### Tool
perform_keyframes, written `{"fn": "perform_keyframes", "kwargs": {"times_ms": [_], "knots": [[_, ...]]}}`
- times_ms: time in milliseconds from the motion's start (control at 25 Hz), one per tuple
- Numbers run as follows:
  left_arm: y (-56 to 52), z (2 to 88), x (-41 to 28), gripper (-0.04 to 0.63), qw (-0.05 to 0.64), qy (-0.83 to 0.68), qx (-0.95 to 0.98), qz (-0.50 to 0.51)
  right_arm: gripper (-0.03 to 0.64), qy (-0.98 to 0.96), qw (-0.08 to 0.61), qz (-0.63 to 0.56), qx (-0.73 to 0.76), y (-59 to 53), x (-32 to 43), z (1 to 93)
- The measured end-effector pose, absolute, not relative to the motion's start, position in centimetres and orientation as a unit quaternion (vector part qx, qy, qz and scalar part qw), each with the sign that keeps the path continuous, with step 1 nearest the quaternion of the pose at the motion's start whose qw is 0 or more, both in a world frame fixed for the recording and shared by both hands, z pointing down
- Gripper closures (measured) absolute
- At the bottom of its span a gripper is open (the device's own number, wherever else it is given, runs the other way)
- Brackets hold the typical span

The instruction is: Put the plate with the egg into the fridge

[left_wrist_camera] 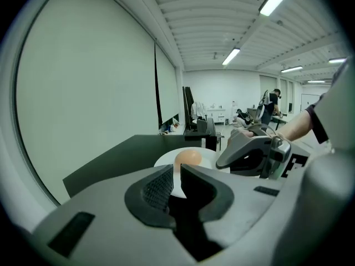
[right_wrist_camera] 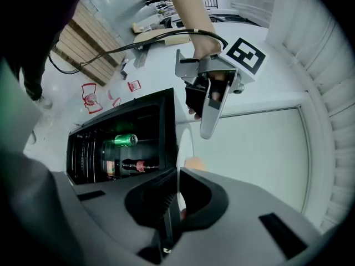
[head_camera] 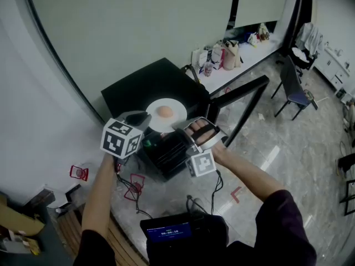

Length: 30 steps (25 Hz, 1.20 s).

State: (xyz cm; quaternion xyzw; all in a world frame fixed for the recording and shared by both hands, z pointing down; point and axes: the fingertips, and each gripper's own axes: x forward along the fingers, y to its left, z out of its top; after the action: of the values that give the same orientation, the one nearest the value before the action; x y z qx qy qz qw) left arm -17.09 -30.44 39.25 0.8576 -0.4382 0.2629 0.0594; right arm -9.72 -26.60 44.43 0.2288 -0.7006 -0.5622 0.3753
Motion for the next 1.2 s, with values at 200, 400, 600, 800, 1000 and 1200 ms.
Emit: {"fn": "perform_keyframes", "kwargs": {"times_ms": [200, 400, 600, 800, 1000, 1200], "knots": [[-28.5, 37.9, -16.1, 0.555, 0.049, -0.460, 0.861, 0.211, 0.598, -0.690, 0.360, -0.578, 0.246, -25.5, -9.3, 43.6], [-26.9, 37.7, -15.2, 0.555, 0.045, -0.467, 0.864, 0.184, 0.598, -0.687, 0.365, -0.576, 0.252, -24.3, -8.8, 43.7], [-25.6, 37.5, -14.4, 0.577, 0.030, -0.463, 0.867, 0.179, 0.598, -0.678, 0.357, -0.584, 0.267, -23.2, -8.4, 42.8], [-24.2, 36.5, -13.9, 0.577, -0.002, -0.462, 0.871, 0.165, 0.598, -0.671, 0.360, -0.586, 0.278, -21.8, -8.2, 42.5], [-22.4, 35.3, -13.8, 0.577, -0.014, -0.448, 0.883, 0.141, 0.598, -0.667, 0.369, -0.576, 0.293, -20.2, -7.9, 42.7], [-19.8, 34.9, -13.1, 0.577, -0.027, -0.426, 0.896, 0.123, 0.598, -0.661, 0.378, -0.569, 0.310, -17.8, -7.3, 43.2]]}}
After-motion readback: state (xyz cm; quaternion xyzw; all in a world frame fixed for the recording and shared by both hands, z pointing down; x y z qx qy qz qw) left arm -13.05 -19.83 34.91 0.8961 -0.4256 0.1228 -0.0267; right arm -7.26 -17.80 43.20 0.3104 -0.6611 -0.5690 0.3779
